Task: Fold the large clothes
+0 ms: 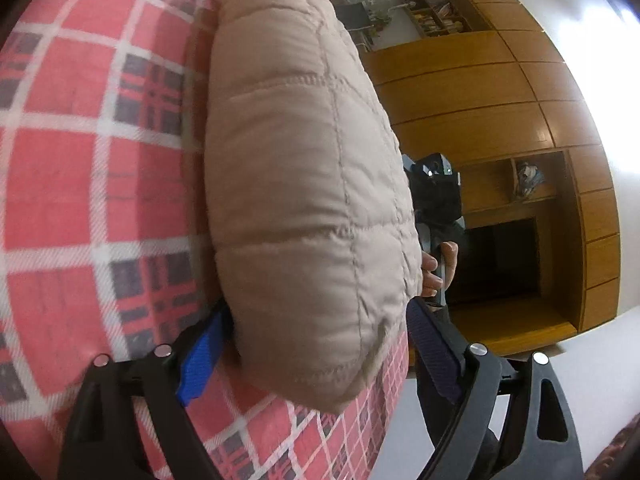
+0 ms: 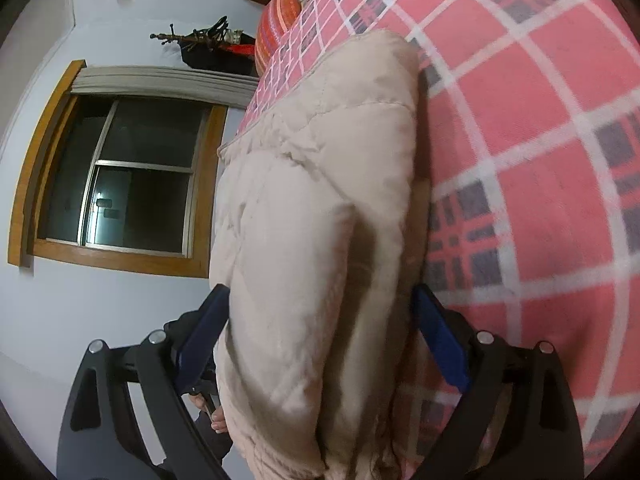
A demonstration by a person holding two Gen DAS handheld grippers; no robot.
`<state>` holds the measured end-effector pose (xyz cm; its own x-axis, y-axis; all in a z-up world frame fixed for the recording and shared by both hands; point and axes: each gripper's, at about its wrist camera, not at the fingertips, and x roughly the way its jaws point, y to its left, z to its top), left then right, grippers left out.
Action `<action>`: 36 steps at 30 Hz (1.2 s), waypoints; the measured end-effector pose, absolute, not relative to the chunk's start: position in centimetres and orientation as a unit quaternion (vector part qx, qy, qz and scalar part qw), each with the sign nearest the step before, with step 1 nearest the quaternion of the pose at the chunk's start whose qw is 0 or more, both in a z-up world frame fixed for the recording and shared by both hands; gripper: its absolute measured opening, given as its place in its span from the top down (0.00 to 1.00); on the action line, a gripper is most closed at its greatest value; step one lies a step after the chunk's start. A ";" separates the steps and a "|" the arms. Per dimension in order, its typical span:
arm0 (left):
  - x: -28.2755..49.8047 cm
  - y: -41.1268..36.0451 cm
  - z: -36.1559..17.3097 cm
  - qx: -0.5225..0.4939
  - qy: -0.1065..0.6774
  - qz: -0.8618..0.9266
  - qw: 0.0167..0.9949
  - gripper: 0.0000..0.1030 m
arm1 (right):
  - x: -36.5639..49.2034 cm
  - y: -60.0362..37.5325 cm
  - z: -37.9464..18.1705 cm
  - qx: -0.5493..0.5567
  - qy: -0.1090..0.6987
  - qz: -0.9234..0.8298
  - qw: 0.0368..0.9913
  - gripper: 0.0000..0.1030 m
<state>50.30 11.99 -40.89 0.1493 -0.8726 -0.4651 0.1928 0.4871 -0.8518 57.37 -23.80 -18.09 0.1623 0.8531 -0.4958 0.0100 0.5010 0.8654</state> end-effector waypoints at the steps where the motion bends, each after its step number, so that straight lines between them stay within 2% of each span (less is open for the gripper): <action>1: 50.5 11.8 -40.9 -0.323 0.526 -0.387 0.685 0.14 | 57.6 -23.6 -18.1 0.382 0.563 0.321 0.658 0.11; 5: 50.7 10.8 -40.5 -0.299 0.537 -0.379 0.692 0.14 | 57.9 -23.1 -18.1 0.377 0.564 0.328 0.658 0.11; 7: 50.7 10.5 -40.4 -0.290 0.540 -0.375 0.696 0.15 | 58.0 -22.9 -18.1 0.372 0.562 0.327 0.662 0.14; 9: 50.6 10.4 -40.3 -0.292 0.540 -0.368 0.698 0.15 | 57.7 -22.7 -18.0 0.370 0.559 0.331 0.665 0.36; 10: 50.7 10.5 -40.3 -0.292 0.540 -0.365 0.700 0.15 | 57.5 -22.6 -18.0 0.367 0.556 0.336 0.666 0.41; 12: 50.4 10.3 -39.8 -0.276 0.539 -0.354 0.713 0.24 | 57.1 -22.5 -17.7 0.361 0.551 0.339 0.672 0.51; 15: 50.2 10.4 -39.2 -0.265 0.539 -0.349 0.719 0.34 | 56.7 -22.6 -16.9 0.356 0.544 0.342 0.678 0.58; 19: 50.0 10.7 -38.0 -0.259 0.539 -0.350 0.721 0.40 | 56.0 -22.4 -15.4 0.352 0.533 0.346 0.687 0.60; 30: 45.1 14.7 -33.4 -0.238 0.518 -0.347 0.745 0.40 | 52.0 -18.0 -10.5 0.349 0.496 0.384 0.696 0.60; 36: 44.3 15.7 -32.6 -0.246 0.515 -0.322 0.756 0.40 | 48.9 -11.3 -10.6 0.345 0.504 0.418 0.672 0.60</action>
<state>44.26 15.65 -32.58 0.2635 -0.7392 -0.6198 0.2338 0.6723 -0.7024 48.86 -11.29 -10.64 0.1423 0.9104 -0.3886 -0.2144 0.4116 0.8858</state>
